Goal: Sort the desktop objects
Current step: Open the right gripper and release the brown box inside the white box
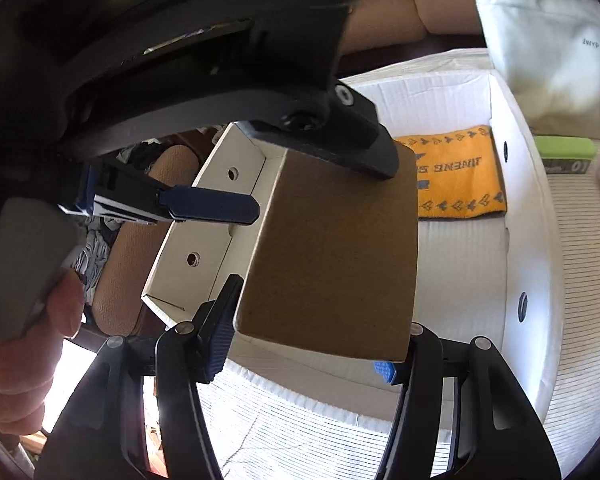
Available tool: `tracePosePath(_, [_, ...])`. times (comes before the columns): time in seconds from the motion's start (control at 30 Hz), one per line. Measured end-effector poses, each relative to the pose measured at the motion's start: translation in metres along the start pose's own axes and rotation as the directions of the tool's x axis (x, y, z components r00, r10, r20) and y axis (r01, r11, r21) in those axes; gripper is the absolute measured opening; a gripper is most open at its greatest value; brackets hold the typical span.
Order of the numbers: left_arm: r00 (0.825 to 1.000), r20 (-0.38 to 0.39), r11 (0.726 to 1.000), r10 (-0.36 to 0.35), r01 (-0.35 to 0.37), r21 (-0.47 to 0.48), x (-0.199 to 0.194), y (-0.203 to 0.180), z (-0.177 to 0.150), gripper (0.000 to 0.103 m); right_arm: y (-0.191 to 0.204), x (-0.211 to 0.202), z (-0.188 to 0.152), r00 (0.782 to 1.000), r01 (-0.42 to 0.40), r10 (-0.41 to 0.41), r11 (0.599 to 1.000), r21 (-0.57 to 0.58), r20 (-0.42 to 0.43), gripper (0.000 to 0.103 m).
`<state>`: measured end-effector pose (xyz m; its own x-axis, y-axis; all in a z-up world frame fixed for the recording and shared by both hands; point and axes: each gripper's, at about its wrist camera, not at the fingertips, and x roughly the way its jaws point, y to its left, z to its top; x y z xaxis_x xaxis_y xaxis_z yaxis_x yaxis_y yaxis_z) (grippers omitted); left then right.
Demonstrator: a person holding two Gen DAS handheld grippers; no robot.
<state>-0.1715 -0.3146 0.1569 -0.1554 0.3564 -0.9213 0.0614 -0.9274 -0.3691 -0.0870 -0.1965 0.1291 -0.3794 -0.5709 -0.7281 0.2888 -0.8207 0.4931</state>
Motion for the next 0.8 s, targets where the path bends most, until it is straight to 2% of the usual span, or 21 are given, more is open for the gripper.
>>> tracePosePath(0.1, [0.999, 0.01, 0.999, -0.05, 0.05, -0.021, 0.0, 0.009, -0.003, 0.096, 0.003, -0.002, 0.001, 1.0, 0.016, -0.017, 0.999, -0.041, -0.015, 0.058])
tracePosePath(0.17, [0.999, 0.01, 0.999, -0.043, 0.043, -0.031, 0.002, 0.014, -0.005, 0.096, 0.0, -0.007, 0.002, 1.0, 0.01, -0.011, 0.999, -0.043, -0.016, 0.069])
tracePosePath(0.2, [1.0, 0.007, 0.999, -0.028, 0.028, -0.033, 0.003, 0.017, -0.007, 0.096, -0.003, -0.01, 0.003, 1.0, 0.004, -0.005, 0.999, -0.04, -0.02, 0.079])
tracePosePath(0.23, [1.0, 0.005, 0.999, -0.016, 0.016, -0.035, 0.006, 0.019, -0.008, 0.096, -0.006, -0.013, 0.003, 1.0, -0.001, 0.0, 0.999, -0.044, -0.029, 0.083])
tracePosePath(0.3, [1.0, -0.006, 0.999, -0.019, 0.019, -0.049, 0.013, 0.022, -0.009, 0.096, -0.011, -0.02, 0.005, 1.0, 0.012, -0.014, 0.997, -0.077, -0.017, 0.083])
tracePosePath(0.37, [0.999, -0.021, 0.996, -0.043, 0.041, -0.077, 0.023, 0.028, -0.011, 0.095, -0.018, -0.021, 0.009, 1.0, 0.013, -0.015, 0.996, -0.085, -0.022, 0.058])
tracePosePath(0.4, [0.998, -0.026, 0.995, -0.049, 0.047, -0.084, 0.027, 0.029, -0.012, 0.095, -0.023, -0.018, 0.011, 0.999, 0.015, -0.018, 0.998, -0.062, -0.045, 0.041])
tracePosePath(0.43, [0.998, -0.032, 0.995, -0.057, 0.054, -0.086, 0.031, 0.029, -0.013, 0.095, -0.029, -0.015, 0.013, 0.998, -0.004, 0.002, 0.999, -0.037, -0.064, 0.033])
tracePosePath(0.5, [0.997, -0.034, 0.994, -0.066, 0.063, -0.088, 0.033, 0.03, -0.015, 0.095, -0.04, -0.006, 0.017, 0.993, -0.011, 0.012, 1.0, 0.009, -0.121, 0.033])
tracePosePath(0.6, [1.0, -0.003, 0.996, -0.02, 0.019, -0.087, 0.021, 0.041, -0.016, 0.095, -0.047, -0.003, 0.019, 0.989, 0.036, -0.04, 0.999, -0.03, -0.141, 0.034])
tracePosePath(0.7, [0.996, 0.019, 0.988, 0.09, -0.086, -0.128, 0.01, 0.073, -0.017, 0.095, -0.054, 0.003, 0.021, 0.981, 0.08, -0.088, 0.995, -0.051, -0.175, 0.036])
tracePosePath(0.8, [0.978, -0.003, 0.965, 0.208, -0.206, -0.164, 0.011, 0.109, -0.02, 0.095, -0.054, 0.01, 0.026, 0.965, 0.105, -0.119, 0.992, -0.073, -0.232, 0.036])
